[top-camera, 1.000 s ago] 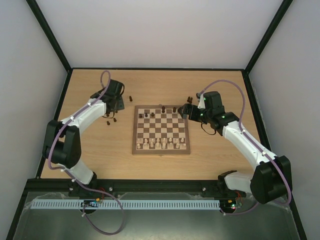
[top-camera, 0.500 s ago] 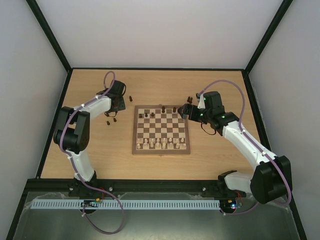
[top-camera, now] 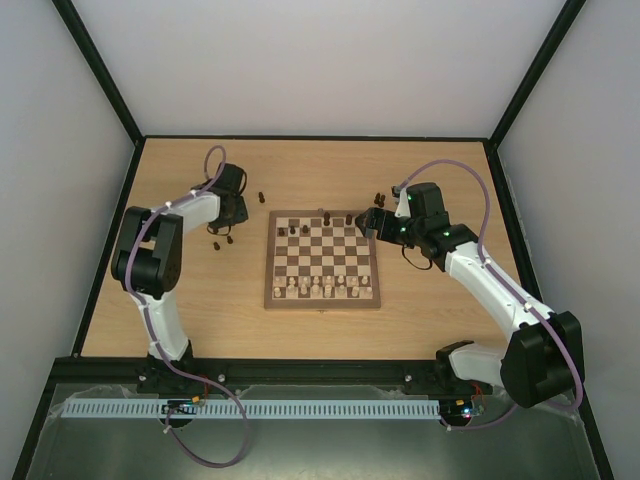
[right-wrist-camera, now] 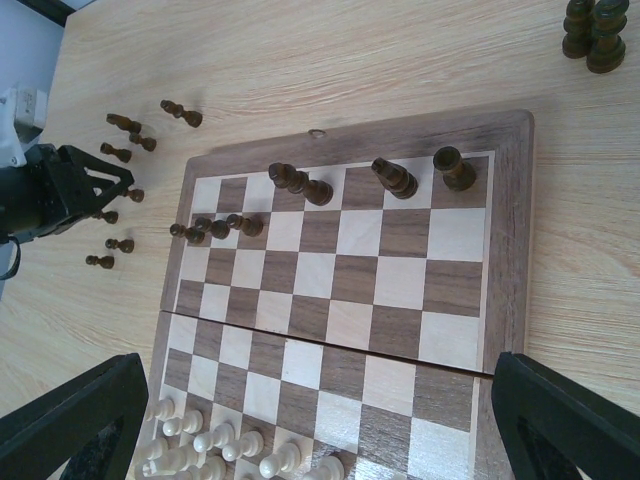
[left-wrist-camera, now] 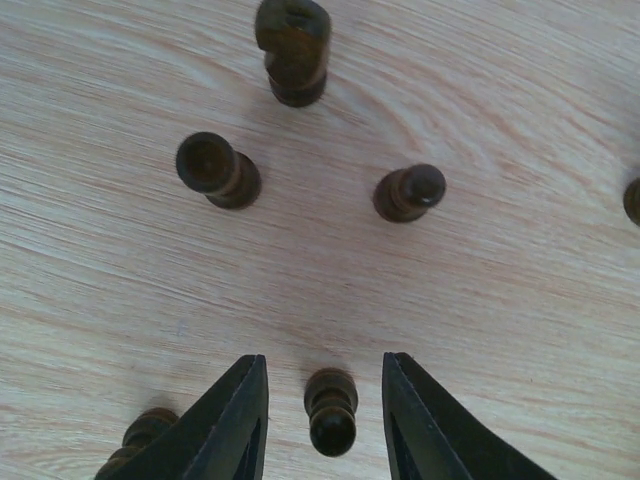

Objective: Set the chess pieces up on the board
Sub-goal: Pick up the chess piece at the center of the board, then place the chess piece on the chessboard.

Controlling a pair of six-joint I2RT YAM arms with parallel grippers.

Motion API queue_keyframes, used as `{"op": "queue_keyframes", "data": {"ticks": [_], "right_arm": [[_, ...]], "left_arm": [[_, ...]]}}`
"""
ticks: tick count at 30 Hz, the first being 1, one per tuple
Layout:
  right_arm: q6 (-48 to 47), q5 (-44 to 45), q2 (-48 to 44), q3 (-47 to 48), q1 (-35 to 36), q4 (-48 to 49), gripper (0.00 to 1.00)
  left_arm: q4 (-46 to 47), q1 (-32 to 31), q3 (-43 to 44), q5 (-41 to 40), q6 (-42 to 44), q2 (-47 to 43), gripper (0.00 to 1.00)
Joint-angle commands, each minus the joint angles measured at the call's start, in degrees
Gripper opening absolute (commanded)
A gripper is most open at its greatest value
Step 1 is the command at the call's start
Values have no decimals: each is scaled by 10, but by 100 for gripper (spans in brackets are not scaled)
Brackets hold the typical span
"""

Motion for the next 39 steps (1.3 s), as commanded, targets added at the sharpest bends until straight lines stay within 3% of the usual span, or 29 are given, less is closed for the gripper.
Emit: {"op": "queue_keyframes", "data": {"ticks": [1,8,14,18,27,33,39], "right_arm": [[-2,-6,2,-6,-1,-3,95],[-2,-6,3,-7,-1,-2,95],[-1,-8,4,-6,-1,-2,95],[-2,-6,5,-6,-1,-3,95],[0,36,-12,-4,-1,-13,95],[10,113,-45,-9,-4,-23,98],[16,119,-53,-12,-19,-26,99]], "left_arm": [[11,-3,-9,13,1,6,34],[13,-3,-13,9,3,17,16],[-1,-8,-11,5,6,4,10],[-52,-45,25,-7,12,-34,9],[-196,-179,194,-3,41,-88,11],[-203,-257,218,16,32,-72,11],[-189,-299,219,22,19,-30,11]]}}
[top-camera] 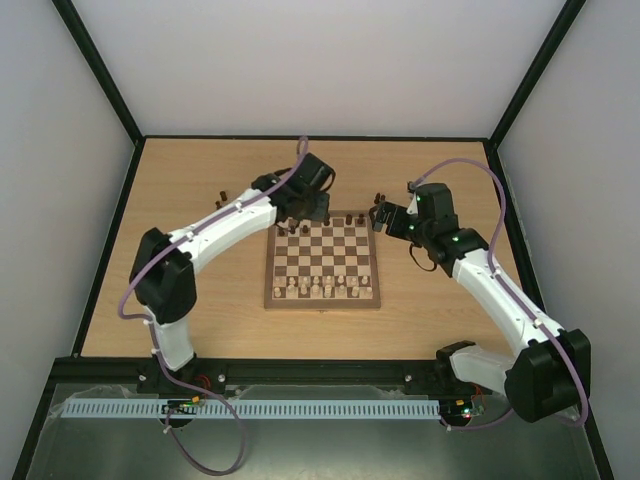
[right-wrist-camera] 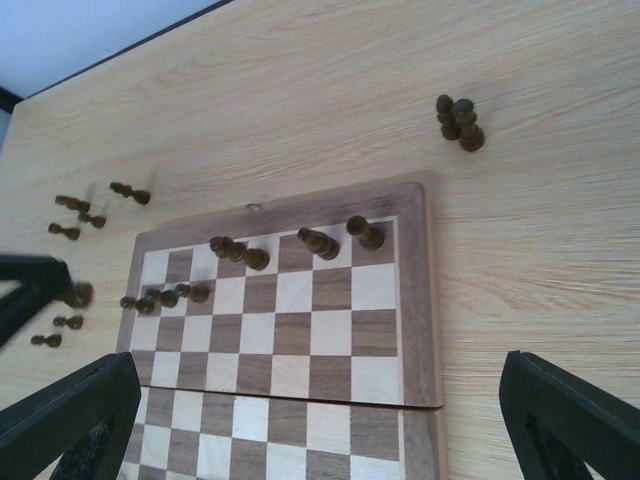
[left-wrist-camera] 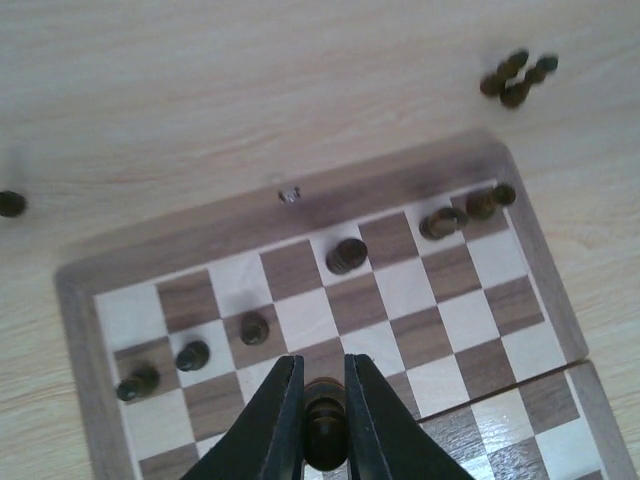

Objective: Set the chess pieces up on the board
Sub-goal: Place the chess piece on the chessboard.

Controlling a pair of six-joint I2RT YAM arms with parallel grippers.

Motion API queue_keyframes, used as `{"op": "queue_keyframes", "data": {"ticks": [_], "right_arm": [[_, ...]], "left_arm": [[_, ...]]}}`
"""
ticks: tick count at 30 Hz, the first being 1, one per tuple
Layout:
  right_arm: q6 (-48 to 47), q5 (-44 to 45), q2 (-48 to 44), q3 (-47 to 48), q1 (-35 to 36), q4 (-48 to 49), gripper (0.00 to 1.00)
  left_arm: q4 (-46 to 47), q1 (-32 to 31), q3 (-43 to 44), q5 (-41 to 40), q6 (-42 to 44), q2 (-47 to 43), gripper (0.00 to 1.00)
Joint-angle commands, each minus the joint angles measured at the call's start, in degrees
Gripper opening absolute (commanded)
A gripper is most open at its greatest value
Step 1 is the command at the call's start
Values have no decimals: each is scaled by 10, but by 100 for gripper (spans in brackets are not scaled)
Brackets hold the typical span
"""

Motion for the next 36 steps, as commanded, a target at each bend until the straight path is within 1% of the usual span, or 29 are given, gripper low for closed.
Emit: {"op": "queue_keyframes", "data": {"ticks": [1,12,16,26,36], "right_arm": [[7,22,-10,-9,-10,-21,99],[7,6,-4,-11,-13,-17,99],[6,1,-3,-10,-13,-16,99],[5,-6,-3,-11,-13,-14,99],[5,-17,2,-12,-13,-10,99]], "left_arm": [[-16,-18,-1,11,-8,30,11],[27,-28,-34,19,-15,71,11],[37,-27,-33,14,-15,90,11],[64,-9,-31,11,-15,130,11],[84,7,-33,8,-9,148,11]]}}
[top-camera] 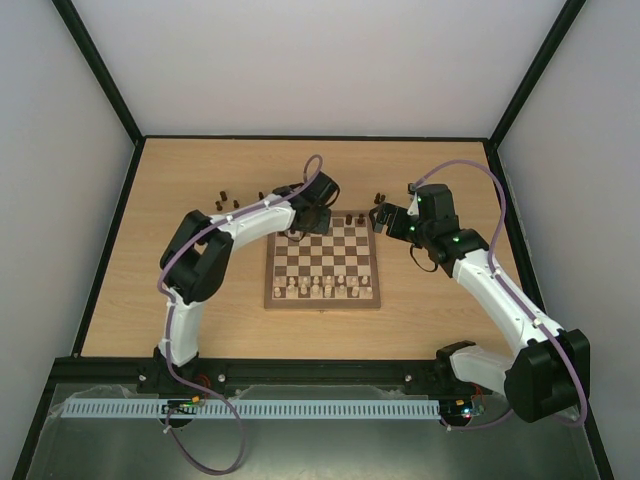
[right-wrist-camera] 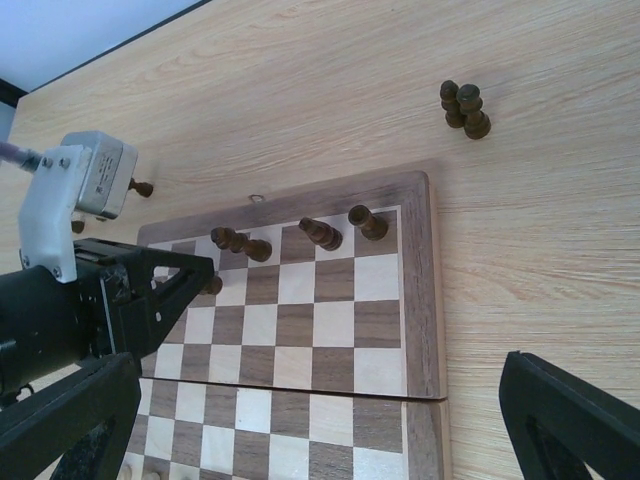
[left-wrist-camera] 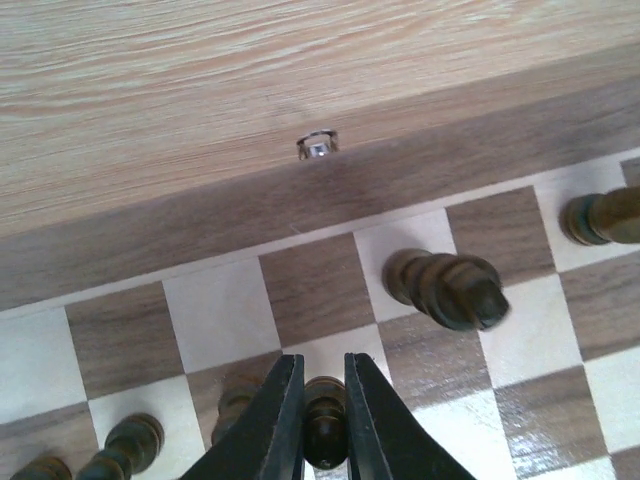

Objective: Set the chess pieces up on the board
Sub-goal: Place the chess piece on the chessboard.

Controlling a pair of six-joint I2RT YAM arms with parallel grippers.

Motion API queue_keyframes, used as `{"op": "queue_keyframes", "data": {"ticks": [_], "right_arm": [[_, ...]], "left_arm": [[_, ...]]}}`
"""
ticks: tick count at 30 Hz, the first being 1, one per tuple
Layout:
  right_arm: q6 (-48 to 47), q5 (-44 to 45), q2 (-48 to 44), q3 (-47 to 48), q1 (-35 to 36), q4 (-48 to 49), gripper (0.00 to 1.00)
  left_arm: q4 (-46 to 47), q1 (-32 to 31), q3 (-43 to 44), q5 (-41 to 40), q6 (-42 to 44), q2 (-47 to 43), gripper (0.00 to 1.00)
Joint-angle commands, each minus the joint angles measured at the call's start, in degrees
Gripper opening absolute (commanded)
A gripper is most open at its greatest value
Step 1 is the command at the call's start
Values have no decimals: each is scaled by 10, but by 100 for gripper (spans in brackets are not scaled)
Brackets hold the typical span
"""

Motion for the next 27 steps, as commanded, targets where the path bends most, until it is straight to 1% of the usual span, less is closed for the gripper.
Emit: {"op": "queue_keyframes", "data": {"ticks": [1,15,22,27], "right_arm": [[1,-9,4,-5,-3,-9,99],[1,-16,8,-6,-3,-6,99],[1,-20,8,-7,-3,-6,99],[1,-24,9,-7,-3,-5,99]], "left_arm": [[11,4,-4,-2,5,14,11],[14,1,-4,4,10,24,12],[15,0,-10,4,9,22,18],[15,-2,-10,5,10,21,19]]}}
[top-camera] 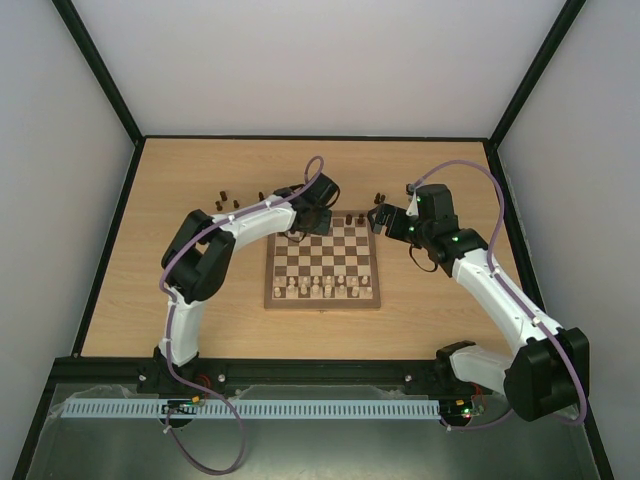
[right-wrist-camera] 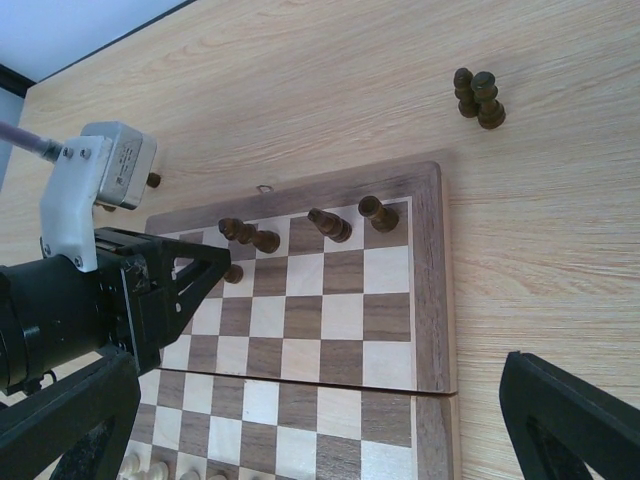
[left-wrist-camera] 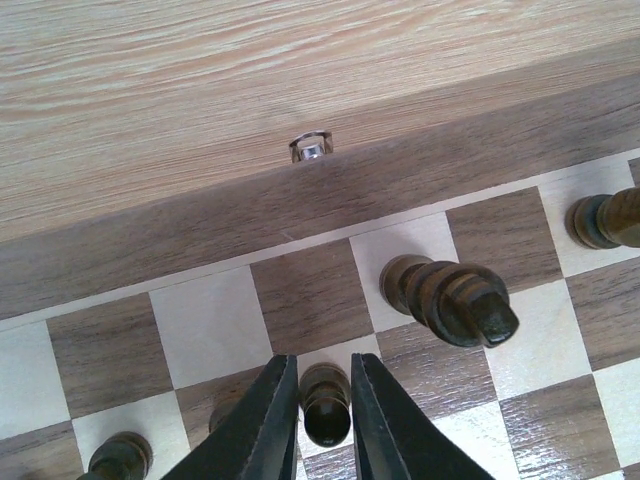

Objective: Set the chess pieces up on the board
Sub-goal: Place the chess piece on the chessboard.

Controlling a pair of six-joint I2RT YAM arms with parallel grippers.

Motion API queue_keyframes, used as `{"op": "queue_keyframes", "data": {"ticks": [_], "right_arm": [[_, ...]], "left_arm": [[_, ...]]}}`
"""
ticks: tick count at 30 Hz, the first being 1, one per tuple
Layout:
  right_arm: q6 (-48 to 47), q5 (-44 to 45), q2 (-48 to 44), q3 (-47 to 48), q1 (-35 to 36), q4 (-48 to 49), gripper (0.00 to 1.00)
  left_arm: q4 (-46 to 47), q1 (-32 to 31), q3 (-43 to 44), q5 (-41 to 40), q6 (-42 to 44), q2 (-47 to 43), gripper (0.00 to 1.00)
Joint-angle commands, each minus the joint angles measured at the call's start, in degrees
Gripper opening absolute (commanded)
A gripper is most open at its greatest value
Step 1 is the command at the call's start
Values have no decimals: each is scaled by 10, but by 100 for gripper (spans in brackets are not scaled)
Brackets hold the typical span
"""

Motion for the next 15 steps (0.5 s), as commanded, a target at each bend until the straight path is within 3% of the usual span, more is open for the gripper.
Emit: {"op": "queue_keyframes", "data": {"ticks": [1,7,15], "right_arm": [[1,-9,5,-6,-3,-5,99],[2,-15,6,-7,-3,-3,99],[2,-23,7,-7,-3,-2,99]], "left_arm": [[-4,-4,-6,3,3,11,19],[-6,-6,-12,-6,-1,-28,25],[-42,-8,-25,-50,-2,-161,40]]}}
